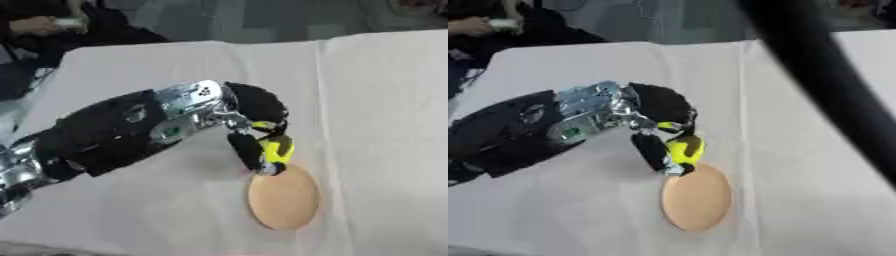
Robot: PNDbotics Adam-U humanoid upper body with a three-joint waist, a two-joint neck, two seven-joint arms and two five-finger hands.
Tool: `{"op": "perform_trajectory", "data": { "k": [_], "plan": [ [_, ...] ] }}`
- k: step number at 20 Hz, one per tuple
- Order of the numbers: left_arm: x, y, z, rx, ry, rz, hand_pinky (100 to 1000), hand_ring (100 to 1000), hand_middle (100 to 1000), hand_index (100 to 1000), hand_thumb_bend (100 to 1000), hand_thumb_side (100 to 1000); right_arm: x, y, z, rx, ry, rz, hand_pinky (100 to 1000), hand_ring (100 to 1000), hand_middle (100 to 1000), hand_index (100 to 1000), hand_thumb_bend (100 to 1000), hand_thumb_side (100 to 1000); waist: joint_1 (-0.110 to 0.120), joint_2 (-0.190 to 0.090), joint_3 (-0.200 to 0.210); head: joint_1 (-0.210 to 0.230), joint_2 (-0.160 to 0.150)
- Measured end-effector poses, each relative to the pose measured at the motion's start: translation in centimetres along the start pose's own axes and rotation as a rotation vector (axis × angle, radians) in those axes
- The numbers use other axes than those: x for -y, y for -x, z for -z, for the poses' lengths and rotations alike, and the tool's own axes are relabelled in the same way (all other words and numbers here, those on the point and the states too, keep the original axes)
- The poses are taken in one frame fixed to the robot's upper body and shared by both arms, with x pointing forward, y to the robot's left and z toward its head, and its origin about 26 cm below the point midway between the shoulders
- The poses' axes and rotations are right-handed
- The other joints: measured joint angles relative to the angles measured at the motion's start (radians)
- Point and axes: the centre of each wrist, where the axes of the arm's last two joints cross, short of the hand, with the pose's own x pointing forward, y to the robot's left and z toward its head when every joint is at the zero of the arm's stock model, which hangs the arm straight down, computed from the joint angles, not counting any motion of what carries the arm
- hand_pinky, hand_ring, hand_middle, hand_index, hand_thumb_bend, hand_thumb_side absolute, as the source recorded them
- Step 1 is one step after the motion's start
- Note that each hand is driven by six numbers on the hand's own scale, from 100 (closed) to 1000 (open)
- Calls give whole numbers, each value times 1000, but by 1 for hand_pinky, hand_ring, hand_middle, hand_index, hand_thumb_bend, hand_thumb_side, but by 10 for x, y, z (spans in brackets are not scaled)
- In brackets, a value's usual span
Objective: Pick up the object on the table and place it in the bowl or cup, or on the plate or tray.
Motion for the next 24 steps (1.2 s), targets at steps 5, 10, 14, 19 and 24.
{"op": "perform_trajectory", "data": {
  "k": [5, 10, 14, 19, 24],
  "plan": [
    [11, -3, 8, 7, 23, -20, 100, 100, 100, 361, 154, 776, 0, 0, 0, 0, 0, 0, 459, 487, 532, 621, 545, 632, -1, 0, 0, 0, 0],
    [18, -6, 15, 12, 4, -29, 100, 100, 100, 362, 151, 779, 0, 0, 0, 0, 0, 0, 460, 487, 531, 621, 554, 627, -1, 0, -1, 5, 0],
    [24, -7, 20, 9, -7, -38, 100, 100, 100, 366, 151, 780, 0, 0, 0, 0, 0, 0, 460, 487, 531, 621, 555, 628, -1, -1, -3, 9, 0],
    [30, -9, 26, 10, 1, -53, 100, 100, 100, 369, 152, 777, 0, 0, 0, -1, 0, 0, 460, 487, 531, 621, 556, 628, -1, -3, -4, 9, 0],
    [38, -10, 33, 21, 17, -79, 100, 100, 100, 373, 153, 777, 0, 0, 0, -1, 0, 1, 460, 487, 531, 620, 558, 628, -1, -3, -4, 9, 0]
  ]
}}
